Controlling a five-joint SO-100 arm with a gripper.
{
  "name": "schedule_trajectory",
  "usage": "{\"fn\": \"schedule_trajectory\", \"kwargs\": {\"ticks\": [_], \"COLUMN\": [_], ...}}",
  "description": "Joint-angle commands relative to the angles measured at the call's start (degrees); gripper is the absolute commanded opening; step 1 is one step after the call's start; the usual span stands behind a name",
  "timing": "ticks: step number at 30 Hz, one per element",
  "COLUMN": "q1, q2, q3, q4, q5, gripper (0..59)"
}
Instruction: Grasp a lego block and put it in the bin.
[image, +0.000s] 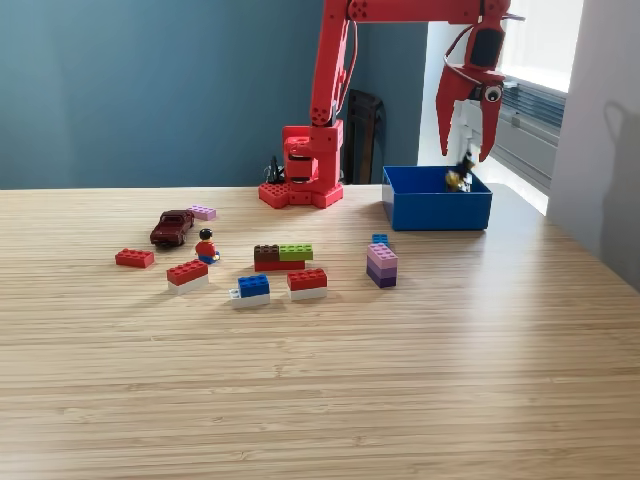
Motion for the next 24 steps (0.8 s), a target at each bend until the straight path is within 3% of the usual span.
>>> {"fn": "schedule_trajectory", "kwargs": {"ticks": [1,7,13,24], "q1": [0.26,1.49,7.82,30.85], "q2": [5.01,5.01,4.92,4.92], "q3": [-0.97,-2.81,-8.0,-15.47], "q4": [0.62,0.53,-0.97,-1.23], "q5": [-1.14,-1.41,0.18,1.49], "gripper": [26.8,23.9,0.3,0.1]}}
